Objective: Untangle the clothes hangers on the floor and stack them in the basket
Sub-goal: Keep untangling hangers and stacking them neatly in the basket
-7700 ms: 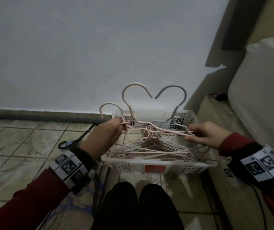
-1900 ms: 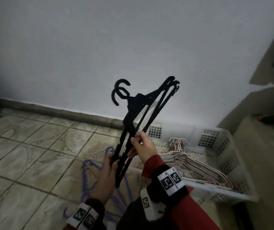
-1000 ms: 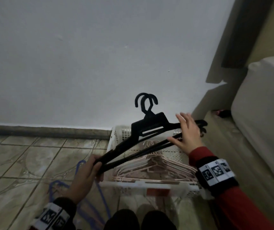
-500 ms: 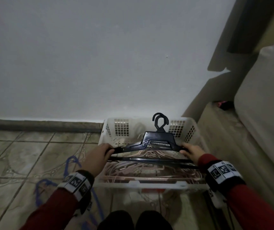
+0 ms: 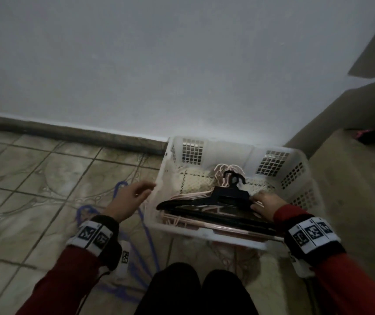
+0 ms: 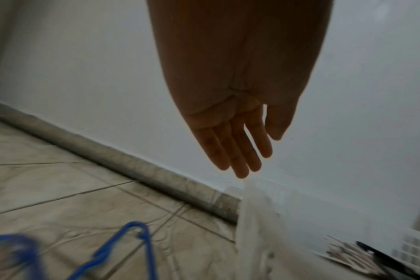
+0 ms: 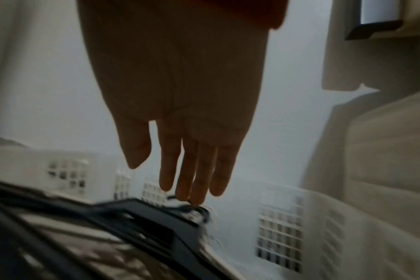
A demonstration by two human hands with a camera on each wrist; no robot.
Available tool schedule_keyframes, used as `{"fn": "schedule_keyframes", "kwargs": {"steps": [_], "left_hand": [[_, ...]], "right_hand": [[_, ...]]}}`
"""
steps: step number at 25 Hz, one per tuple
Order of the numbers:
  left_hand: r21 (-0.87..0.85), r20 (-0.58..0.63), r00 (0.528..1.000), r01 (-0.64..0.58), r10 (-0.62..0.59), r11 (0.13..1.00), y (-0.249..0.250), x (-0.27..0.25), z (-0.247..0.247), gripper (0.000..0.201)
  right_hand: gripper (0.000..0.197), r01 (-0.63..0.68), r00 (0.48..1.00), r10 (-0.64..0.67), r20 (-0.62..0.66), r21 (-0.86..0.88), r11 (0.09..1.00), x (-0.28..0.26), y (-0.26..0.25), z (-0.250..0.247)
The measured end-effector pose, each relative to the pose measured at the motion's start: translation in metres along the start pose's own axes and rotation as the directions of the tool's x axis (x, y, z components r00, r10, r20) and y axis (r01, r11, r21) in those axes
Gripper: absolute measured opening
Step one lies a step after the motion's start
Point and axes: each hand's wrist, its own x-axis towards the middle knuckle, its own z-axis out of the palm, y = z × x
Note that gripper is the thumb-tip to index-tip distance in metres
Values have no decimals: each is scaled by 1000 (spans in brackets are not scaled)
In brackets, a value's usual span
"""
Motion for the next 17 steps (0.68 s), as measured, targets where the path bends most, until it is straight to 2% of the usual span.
{"fn": "schedule_keyframes", "kwargs": {"steps": [2,4,6,7,9,11,13,14,16,17], "left_hand": [[-122,-110,989,85,-98,989,-32,-24,-11,23],[-188,-170,961,187,-220,964,-67,-54,-15,23],[-225,-206,912,308,-354,924,-101,-89,-12,23],[-253,-208,879,375,-429,892,-118,-105,-7,23],[-309,-189,783,526,-593,792,-145,-141,6,23],[-353,-176,690,622,-702,699,-167,-167,21,25],[-357,-162,637,674,-754,646,-176,-182,32,36],[-359,-174,605,695,-777,623,-177,-185,34,41],[-445,-254,512,691,-820,569,-173,-184,38,40],[-520,-292,431,677,-854,520,-171,-184,40,42]], "right_hand": [[33,150,979,-137,-151,77,986,-9,-37,-4],[28,367,909,-309,-279,186,911,-22,-84,-1],[27,539,834,-462,-302,270,798,-38,-137,9],[31,556,830,-495,-258,306,773,-39,-158,22],[38,577,812,-562,-154,353,737,-38,-201,48],[36,522,830,-557,1,350,778,-32,-238,68],[37,427,835,-489,254,261,866,-20,-264,91],[39,418,810,-456,368,184,890,-15,-270,105],[43,418,816,-391,425,34,908,8,-272,136],[43,427,823,-355,443,-71,902,26,-270,156]]}}
